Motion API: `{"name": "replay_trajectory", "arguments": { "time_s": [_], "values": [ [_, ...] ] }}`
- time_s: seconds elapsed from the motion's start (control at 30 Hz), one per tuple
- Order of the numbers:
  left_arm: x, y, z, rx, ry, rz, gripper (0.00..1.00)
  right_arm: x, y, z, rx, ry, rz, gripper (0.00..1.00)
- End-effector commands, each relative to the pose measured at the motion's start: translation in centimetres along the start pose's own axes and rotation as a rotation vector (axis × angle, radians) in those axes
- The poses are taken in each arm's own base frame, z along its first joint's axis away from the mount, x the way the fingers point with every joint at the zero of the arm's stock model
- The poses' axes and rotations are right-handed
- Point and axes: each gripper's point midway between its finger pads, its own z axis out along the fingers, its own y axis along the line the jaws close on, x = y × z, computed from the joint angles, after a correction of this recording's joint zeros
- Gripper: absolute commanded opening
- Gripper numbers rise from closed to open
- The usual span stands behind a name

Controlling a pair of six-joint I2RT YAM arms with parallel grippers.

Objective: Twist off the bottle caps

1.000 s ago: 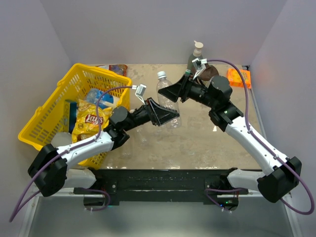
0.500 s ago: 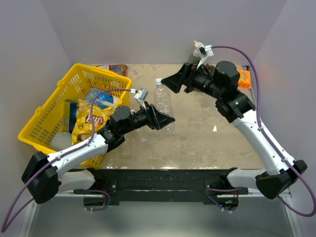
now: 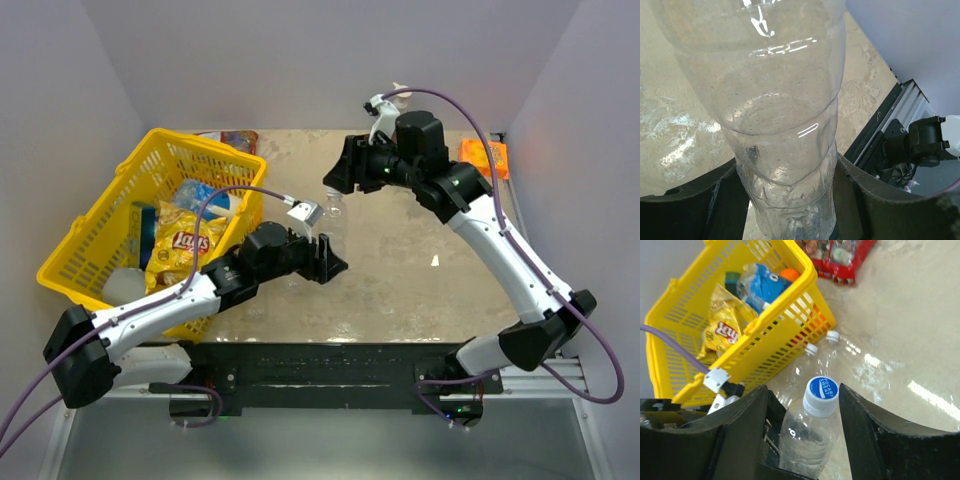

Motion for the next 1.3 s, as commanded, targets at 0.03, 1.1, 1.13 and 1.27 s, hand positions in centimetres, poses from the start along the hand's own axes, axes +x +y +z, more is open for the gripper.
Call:
{"name": "replay_trajectory", "arguments": {
  "time_s": [0.03,1.1,1.13,1.27],
  "values": [
    [-3.0,-1.9,0.3,0.012,-0.085,0.058,0.48,0.1,-0.4,-0.4,0.051,0.029,-0.038,0.58],
    [-3.3,-5.3,-1.8,0.175,-0.172,0.045,0.47,3.0,3.9,0.3,-0.273,0.128,-0.059,0.00],
    [-3.4,-5.8,-2.3,0.208,-0.180,0.042,0.47,3.1,4.1,0.1,-0.294,0.135,-0.065,0.00],
    [-3.1,-7.3,-3.3,0.309,-0.190,0.058,0.47,3.7,4.8,-0.4,-0.393,0.150,-0.087,0.00]
  ]
}}
